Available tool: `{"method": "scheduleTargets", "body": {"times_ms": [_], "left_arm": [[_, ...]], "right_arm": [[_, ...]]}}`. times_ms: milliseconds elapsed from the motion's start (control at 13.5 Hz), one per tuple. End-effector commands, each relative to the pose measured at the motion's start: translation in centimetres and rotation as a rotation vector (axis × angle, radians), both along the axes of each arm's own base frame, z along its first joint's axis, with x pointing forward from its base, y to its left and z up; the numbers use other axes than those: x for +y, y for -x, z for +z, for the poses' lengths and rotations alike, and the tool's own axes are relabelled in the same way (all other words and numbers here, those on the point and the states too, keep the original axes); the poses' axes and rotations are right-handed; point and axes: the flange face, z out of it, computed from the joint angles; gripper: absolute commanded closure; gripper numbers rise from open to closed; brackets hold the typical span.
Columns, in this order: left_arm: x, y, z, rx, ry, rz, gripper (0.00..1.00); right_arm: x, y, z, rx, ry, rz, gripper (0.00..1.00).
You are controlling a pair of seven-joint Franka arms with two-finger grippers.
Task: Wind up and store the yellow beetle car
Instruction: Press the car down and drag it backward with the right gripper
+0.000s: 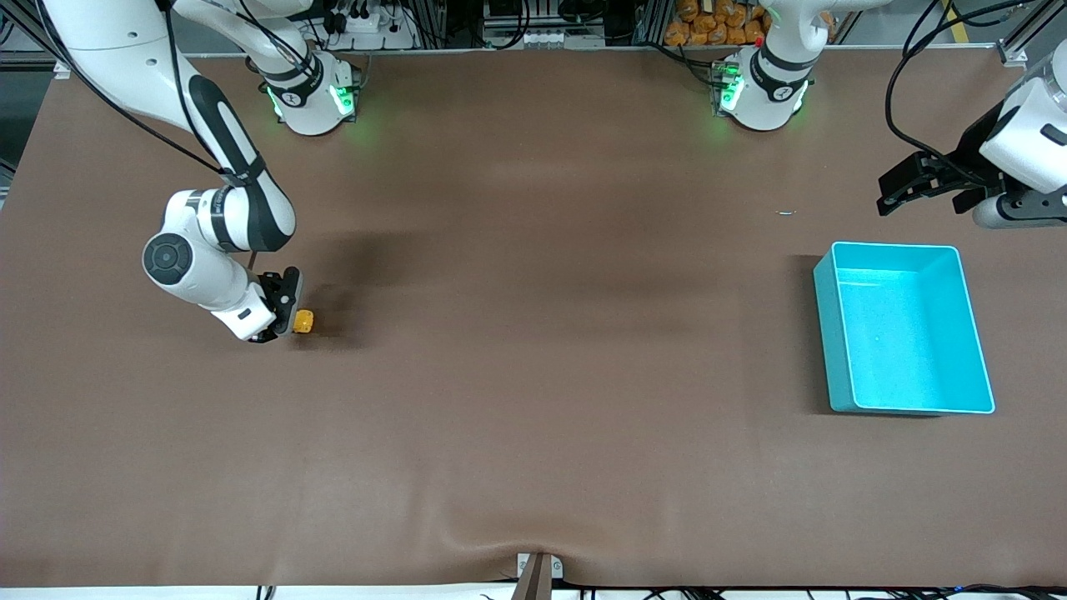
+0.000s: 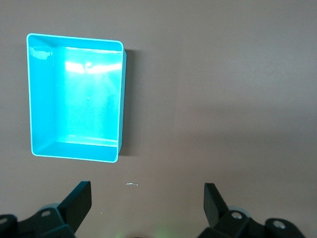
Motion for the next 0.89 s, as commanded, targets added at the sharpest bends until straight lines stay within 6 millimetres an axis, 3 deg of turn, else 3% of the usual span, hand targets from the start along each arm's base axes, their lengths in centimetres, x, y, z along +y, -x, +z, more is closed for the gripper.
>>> {"method": "scheduleTargets", "body": {"times_ms": [0,816], "left_arm": [[-0.6,0.7,0.8,0.001,0.017,-0.001,0.00],[0.0,0.8,1.0,0.001,0.007,0.013,0.00]], "right_arm": [[-2.1,-0.4,-3.5,0.017,-0.003,0.017,0.78],[-5.0,-0.9,-3.2,0.007,-0.008,0.043,0.77]]}}
